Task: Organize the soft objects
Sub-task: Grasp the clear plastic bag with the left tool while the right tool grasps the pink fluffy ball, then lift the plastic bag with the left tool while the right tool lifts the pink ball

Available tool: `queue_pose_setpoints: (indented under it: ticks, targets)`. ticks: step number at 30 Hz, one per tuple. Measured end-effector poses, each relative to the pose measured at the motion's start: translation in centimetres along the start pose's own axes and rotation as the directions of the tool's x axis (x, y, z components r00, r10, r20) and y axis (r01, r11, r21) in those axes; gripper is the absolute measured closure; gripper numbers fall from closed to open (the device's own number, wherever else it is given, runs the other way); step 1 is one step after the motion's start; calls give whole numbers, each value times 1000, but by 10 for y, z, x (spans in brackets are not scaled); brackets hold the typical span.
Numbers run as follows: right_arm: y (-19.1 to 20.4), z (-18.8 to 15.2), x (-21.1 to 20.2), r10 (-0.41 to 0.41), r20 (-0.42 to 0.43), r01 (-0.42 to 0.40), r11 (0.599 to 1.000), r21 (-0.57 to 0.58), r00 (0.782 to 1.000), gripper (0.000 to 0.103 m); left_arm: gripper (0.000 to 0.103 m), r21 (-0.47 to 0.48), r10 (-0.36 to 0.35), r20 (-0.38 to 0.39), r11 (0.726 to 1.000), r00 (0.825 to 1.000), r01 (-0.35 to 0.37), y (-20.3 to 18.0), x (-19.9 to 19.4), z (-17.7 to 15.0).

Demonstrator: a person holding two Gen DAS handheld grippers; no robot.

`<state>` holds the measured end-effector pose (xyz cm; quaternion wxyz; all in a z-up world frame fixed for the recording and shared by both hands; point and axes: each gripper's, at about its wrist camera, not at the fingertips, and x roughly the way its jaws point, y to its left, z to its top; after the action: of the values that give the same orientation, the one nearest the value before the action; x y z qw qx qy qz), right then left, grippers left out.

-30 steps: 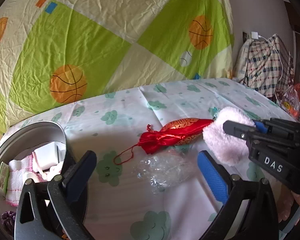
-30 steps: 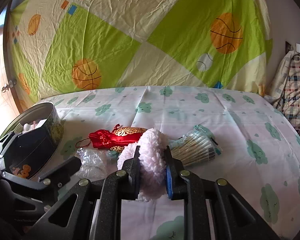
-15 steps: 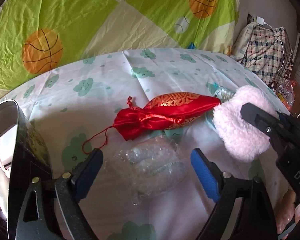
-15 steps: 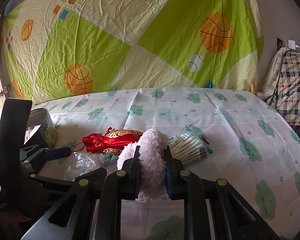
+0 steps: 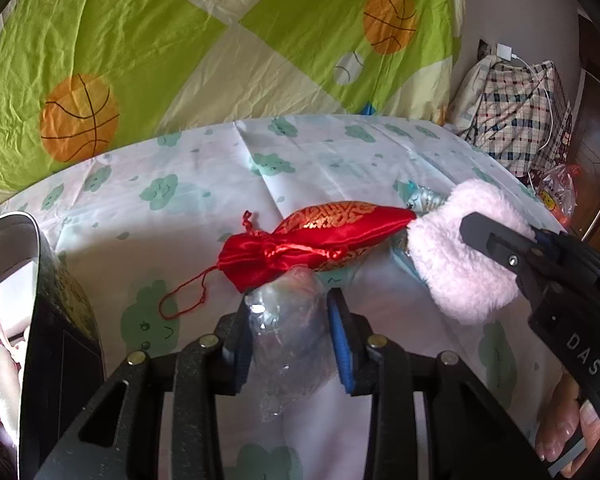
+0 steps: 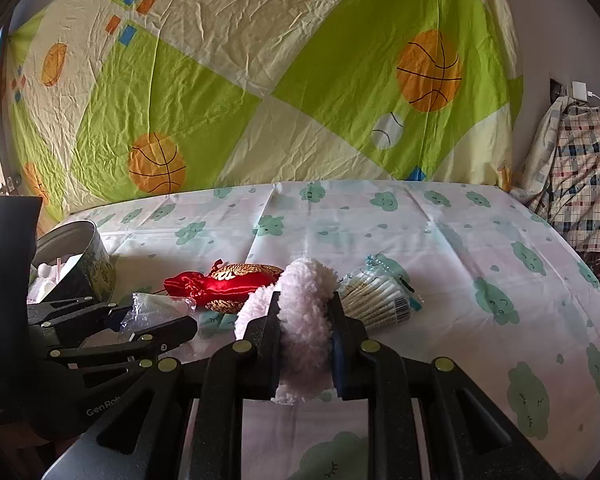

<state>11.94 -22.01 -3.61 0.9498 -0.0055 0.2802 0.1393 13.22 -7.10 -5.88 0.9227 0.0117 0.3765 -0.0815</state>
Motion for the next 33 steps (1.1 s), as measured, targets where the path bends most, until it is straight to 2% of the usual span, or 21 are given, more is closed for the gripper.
queue_pose_setpoints:
  ticks: [5, 14, 33]
  targets:
    - [0, 0, -3, 5, 13, -5, 1000, 3, 1000, 82, 70, 18, 16, 59, 1000, 998, -17, -2, -10, 1]
    - [-1, 0, -7, 26, 36, -26, 1000, 2, 999, 82, 70, -32, 24, 137, 999, 990, -20, 8, -23, 0]
    - [3, -2, -23, 38, 113, -36, 999, -21, 993, 82, 70, -76, 65, 277, 996, 959, -46, 14, -50, -7]
